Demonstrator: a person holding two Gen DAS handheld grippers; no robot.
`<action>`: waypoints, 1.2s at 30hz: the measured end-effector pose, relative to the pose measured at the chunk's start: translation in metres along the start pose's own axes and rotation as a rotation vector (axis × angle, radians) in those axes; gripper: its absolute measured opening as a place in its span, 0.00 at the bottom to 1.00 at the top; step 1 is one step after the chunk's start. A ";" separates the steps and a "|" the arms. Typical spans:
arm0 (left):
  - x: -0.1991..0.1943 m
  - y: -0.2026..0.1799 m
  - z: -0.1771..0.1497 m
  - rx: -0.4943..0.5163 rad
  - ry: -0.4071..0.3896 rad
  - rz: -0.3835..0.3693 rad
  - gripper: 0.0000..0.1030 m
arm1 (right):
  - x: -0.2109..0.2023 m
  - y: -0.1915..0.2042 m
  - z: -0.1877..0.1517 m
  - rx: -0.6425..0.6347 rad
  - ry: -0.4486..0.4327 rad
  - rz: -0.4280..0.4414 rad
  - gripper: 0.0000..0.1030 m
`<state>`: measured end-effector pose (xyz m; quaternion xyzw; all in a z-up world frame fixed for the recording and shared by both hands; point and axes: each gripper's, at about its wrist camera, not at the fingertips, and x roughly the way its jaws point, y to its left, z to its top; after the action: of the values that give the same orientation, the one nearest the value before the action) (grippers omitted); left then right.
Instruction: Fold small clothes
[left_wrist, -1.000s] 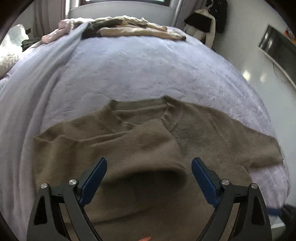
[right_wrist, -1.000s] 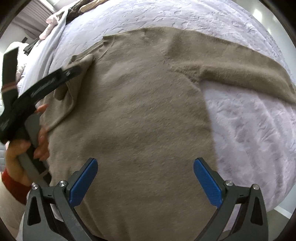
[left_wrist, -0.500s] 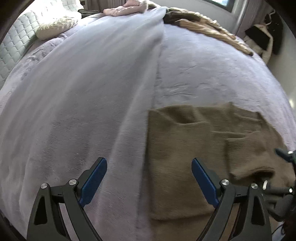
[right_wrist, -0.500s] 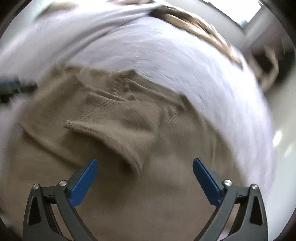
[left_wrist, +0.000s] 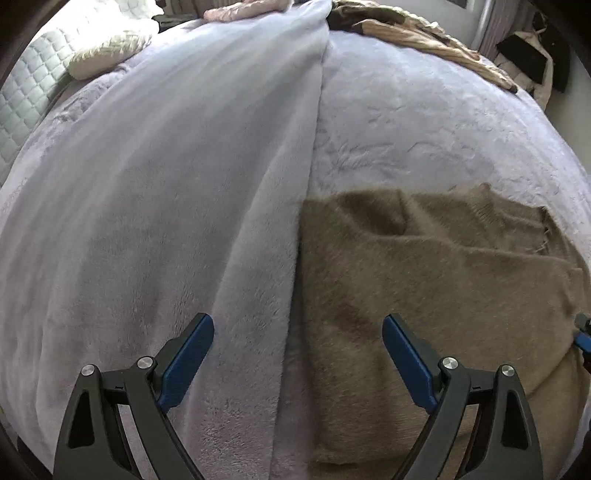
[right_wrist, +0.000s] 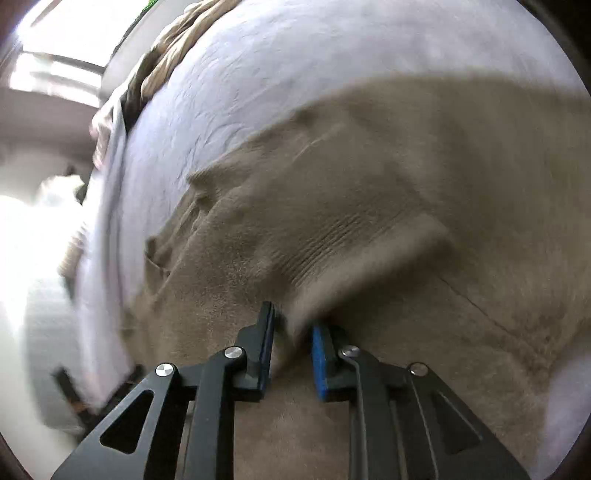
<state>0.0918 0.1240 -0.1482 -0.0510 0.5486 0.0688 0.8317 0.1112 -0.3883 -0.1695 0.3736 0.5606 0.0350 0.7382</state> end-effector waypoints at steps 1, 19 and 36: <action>0.000 -0.003 0.003 0.008 -0.002 0.003 0.90 | -0.002 0.000 0.001 0.004 -0.007 0.014 0.43; -0.003 -0.014 -0.004 0.084 0.065 0.059 0.91 | -0.030 -0.024 0.003 0.018 -0.012 -0.048 0.11; -0.034 -0.196 -0.031 0.213 0.129 -0.195 0.91 | -0.116 -0.110 -0.022 0.214 -0.061 0.104 0.49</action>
<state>0.0838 -0.0764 -0.1275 -0.0200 0.5976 -0.0744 0.7981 0.0087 -0.5110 -0.1436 0.4797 0.5182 0.0018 0.7081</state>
